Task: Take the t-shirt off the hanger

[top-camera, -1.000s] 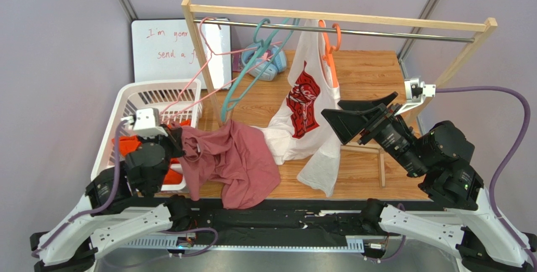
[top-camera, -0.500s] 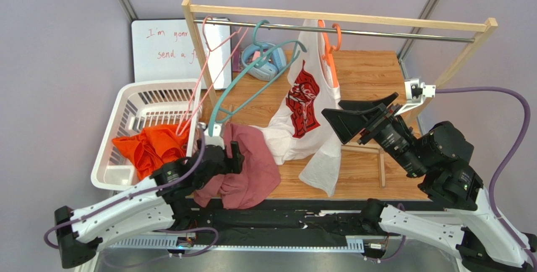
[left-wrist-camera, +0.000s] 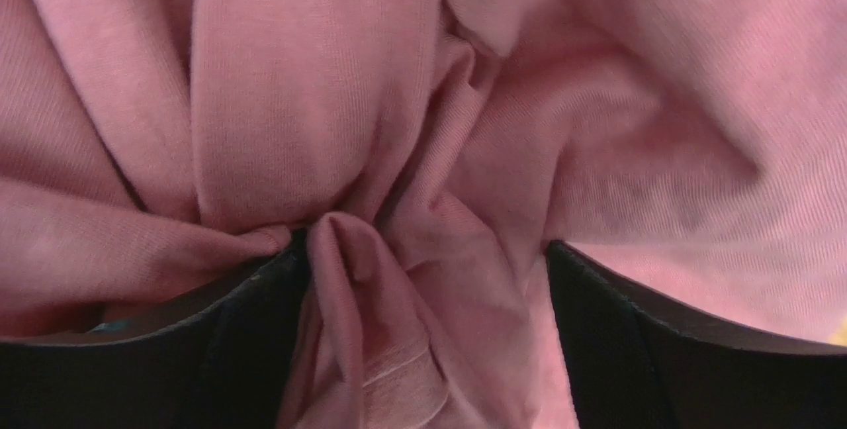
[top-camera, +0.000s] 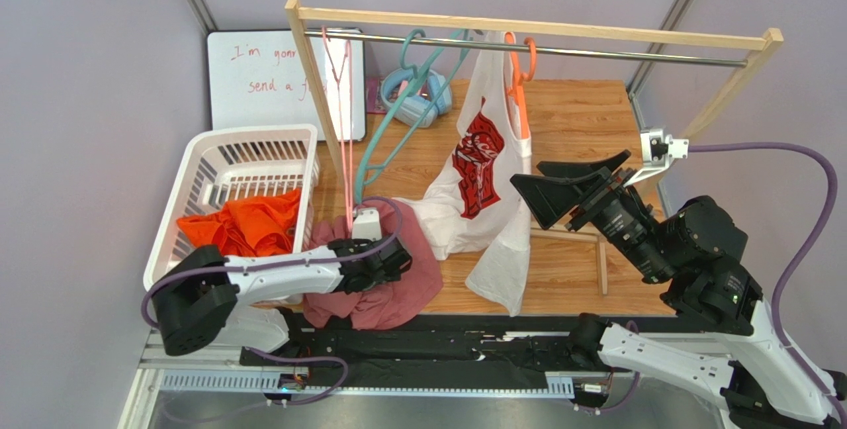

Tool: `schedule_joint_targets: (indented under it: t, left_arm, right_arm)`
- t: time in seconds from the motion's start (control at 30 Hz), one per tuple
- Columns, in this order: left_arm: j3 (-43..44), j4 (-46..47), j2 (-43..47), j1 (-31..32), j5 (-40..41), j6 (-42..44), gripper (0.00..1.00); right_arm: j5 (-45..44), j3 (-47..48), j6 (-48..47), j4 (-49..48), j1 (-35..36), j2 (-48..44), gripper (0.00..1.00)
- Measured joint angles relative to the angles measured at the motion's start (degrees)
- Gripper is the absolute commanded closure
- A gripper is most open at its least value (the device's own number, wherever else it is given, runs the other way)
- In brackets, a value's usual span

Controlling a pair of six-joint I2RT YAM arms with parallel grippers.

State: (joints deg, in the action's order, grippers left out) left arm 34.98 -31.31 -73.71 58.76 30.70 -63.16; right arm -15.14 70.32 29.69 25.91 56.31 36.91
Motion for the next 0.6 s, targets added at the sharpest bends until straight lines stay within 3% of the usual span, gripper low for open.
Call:
schedule_joint_targets:
  t: [0.07,0.1,0.13,0.23,0.37,0.6]
  left_arm:
    - [1.1,-1.5,-2.8,1.6,2.8,-3.5,0.64]
    - [1.1,-2.3,-3.5,2.3,4.4,-5.3,0.93]
    - [0.9,-3.0,-3.9,2.7,5.7,-6.9,0.99]
    - [-0.4,-4.0,-2.5,3.5,7.8,-11.0,1.0]
    - [-5.2,-2.2,6.3,4.3,6.5,-12.5,1.0]
    - [-10.6,-2.5,40.2,4.7,2.5,-6.5,1.0]
  right_arm:
    - [0.0,-0.2,0.0,0.0,0.0,0.0,0.0]
    - [0.0,-0.3,0.0,0.0,0.0,-0.1,0.0]
    - [0.0,-0.4,0.0,0.0,0.0,-0.2,0.0]
    - [-0.2,-0.7,0.0,0.0,0.0,-0.7,0.0]
    - [-0.7,-0.7,0.0,0.0,0.0,-1.2,0.0]
    - [-1.3,-0.8,0.0,0.0,0.0,-2.3,0.0]
